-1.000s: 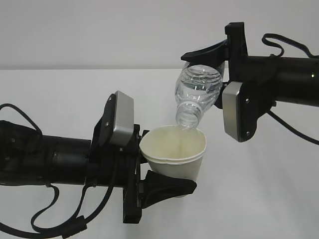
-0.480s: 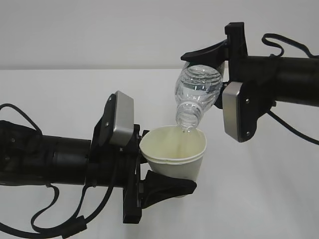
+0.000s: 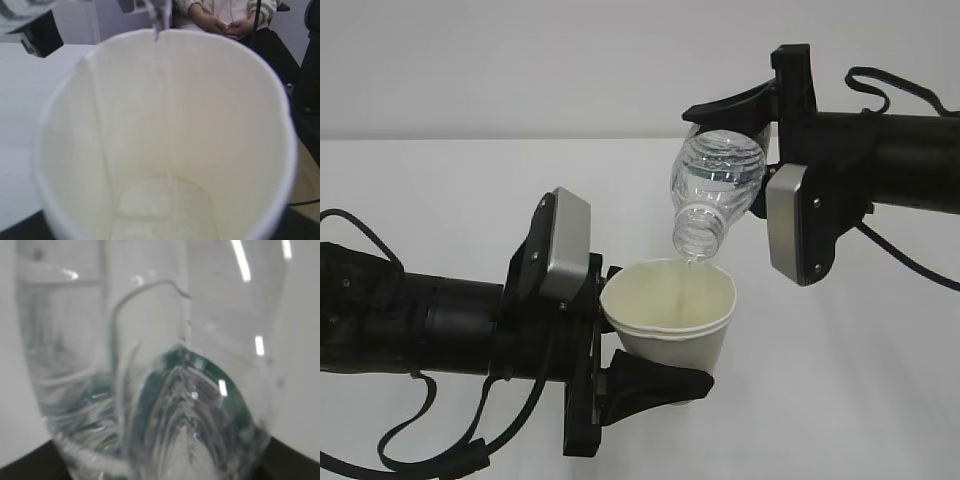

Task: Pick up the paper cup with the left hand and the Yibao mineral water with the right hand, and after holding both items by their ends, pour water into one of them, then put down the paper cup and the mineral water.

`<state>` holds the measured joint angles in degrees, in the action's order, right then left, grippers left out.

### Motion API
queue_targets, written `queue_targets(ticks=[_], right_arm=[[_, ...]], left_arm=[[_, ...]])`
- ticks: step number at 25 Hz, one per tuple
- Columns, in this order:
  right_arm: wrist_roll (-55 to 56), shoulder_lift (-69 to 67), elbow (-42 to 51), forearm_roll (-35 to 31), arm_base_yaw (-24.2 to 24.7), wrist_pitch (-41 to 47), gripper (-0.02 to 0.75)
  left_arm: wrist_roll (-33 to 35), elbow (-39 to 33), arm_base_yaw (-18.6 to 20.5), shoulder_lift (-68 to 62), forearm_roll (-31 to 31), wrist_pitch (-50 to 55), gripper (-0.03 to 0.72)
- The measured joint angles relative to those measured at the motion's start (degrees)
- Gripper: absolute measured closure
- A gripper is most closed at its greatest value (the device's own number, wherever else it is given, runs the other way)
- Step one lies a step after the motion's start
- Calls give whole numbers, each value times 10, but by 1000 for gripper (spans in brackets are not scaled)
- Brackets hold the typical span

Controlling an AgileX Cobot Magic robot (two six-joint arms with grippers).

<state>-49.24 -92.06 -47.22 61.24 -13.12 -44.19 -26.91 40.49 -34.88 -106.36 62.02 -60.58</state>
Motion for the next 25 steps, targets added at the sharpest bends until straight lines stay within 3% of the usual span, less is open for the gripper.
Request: queue_targets(ticks=[25], right_arm=[[0, 0, 0, 1, 0, -7, 294]], left_arm=[[0, 0, 0, 0, 1, 0, 259]])
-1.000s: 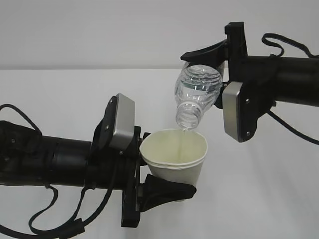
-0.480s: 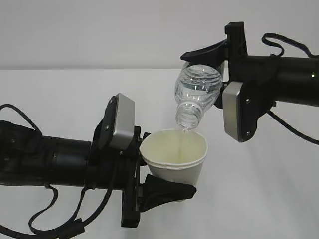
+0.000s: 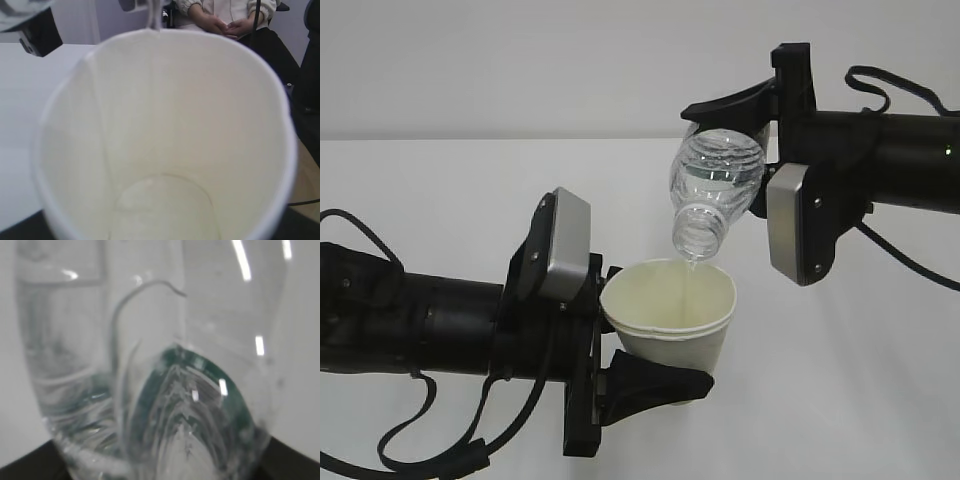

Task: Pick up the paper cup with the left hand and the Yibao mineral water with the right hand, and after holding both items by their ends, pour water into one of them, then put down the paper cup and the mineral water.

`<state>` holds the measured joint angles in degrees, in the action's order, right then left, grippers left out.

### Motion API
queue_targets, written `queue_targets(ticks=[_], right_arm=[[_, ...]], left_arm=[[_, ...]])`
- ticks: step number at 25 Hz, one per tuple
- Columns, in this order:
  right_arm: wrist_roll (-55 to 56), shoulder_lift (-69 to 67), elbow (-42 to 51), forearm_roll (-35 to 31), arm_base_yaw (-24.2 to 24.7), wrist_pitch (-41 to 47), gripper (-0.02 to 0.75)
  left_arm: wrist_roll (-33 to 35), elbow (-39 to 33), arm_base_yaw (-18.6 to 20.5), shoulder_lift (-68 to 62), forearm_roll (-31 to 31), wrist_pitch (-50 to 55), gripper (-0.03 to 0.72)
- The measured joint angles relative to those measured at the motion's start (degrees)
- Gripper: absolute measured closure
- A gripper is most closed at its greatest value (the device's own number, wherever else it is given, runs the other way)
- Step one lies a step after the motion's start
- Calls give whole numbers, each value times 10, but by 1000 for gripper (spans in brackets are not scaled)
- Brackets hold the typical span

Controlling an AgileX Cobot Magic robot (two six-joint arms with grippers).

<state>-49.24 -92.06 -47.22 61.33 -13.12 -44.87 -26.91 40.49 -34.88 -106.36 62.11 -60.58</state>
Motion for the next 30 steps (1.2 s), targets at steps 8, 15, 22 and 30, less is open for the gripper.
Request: queue_targets(ticks=[8, 15, 22, 30], right_arm=[[-3, 0, 0, 0, 0, -5, 294], [-9, 0, 0, 0, 0, -6, 294], [-10, 0, 0, 0, 0, -6, 294], [-10, 0, 0, 0, 0, -6, 294]], left_arm=[[0, 0, 0, 0, 0, 0, 259], [0, 0, 0, 0, 0, 0, 259], [0, 0, 0, 0, 0, 0, 259], [0, 0, 0, 0, 0, 0, 259]])
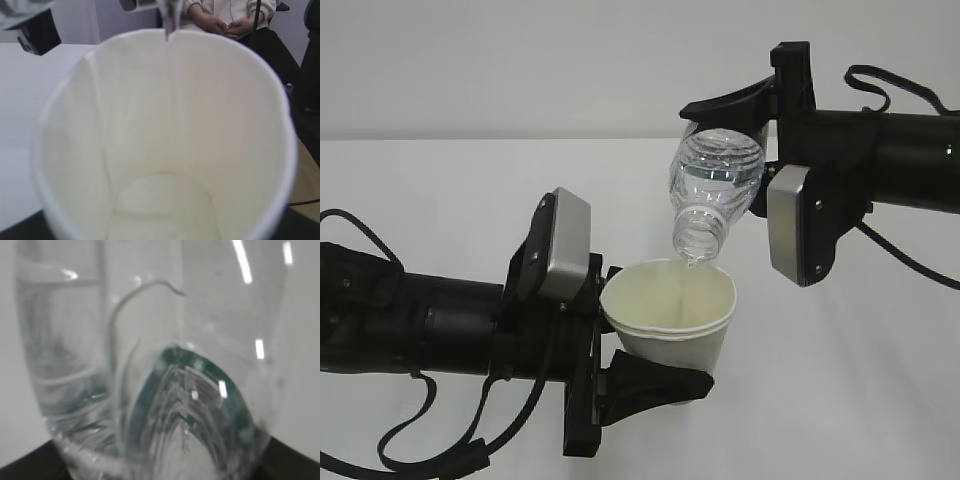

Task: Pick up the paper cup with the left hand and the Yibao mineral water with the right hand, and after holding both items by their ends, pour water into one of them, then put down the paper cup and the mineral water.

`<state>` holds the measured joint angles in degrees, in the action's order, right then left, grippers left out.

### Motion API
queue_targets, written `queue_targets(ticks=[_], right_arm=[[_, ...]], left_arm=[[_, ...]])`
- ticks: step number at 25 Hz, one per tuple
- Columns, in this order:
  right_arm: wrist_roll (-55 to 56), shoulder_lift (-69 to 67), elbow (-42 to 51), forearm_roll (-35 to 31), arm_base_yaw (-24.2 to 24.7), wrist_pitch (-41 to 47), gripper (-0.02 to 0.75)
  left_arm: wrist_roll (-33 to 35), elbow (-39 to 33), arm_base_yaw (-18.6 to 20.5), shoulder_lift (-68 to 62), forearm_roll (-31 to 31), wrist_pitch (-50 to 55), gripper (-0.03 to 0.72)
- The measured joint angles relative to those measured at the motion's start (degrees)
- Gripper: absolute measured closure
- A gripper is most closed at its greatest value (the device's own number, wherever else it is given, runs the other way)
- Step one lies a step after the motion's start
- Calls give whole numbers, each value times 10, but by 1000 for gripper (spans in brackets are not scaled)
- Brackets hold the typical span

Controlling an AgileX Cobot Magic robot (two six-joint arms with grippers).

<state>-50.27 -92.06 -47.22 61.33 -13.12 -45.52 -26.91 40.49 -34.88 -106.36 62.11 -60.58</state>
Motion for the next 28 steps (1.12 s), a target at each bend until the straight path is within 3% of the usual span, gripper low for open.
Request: queue_targets(ticks=[28], right_arm=[[-1, 0, 0, 0, 0, -5, 294]], left_arm=[[0, 0, 0, 0, 0, 0, 259]])
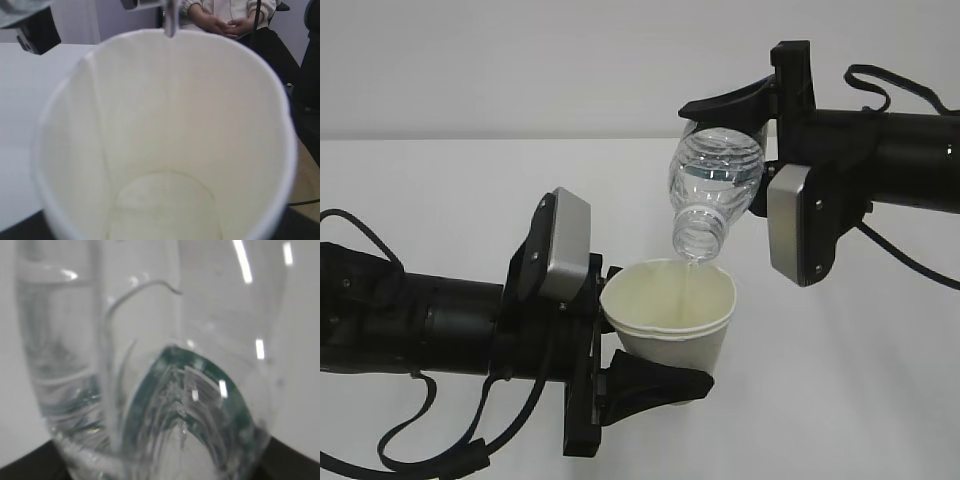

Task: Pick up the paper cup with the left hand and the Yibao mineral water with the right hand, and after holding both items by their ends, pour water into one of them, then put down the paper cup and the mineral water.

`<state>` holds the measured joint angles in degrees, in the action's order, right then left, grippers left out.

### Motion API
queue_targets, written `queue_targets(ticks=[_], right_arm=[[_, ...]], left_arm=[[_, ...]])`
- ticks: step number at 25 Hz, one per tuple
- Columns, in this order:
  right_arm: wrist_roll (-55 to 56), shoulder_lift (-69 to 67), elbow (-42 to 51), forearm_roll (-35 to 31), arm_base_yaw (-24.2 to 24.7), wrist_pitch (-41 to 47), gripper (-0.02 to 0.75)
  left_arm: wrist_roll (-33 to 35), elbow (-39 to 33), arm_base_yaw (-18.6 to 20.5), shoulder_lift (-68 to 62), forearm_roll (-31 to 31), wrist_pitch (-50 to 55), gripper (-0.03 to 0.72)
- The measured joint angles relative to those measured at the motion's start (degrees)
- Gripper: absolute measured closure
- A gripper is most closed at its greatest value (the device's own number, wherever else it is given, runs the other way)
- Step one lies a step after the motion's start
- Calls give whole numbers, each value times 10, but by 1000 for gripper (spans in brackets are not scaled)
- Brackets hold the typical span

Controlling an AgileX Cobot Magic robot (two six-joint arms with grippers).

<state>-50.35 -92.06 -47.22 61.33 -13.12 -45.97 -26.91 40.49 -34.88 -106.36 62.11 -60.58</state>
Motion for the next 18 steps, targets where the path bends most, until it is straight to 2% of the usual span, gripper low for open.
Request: queue_targets(ticks=[18], right_arm=[[-1, 0, 0, 0, 0, 0, 294]], left_arm=[[0, 0, 0, 0, 0, 0, 259]])
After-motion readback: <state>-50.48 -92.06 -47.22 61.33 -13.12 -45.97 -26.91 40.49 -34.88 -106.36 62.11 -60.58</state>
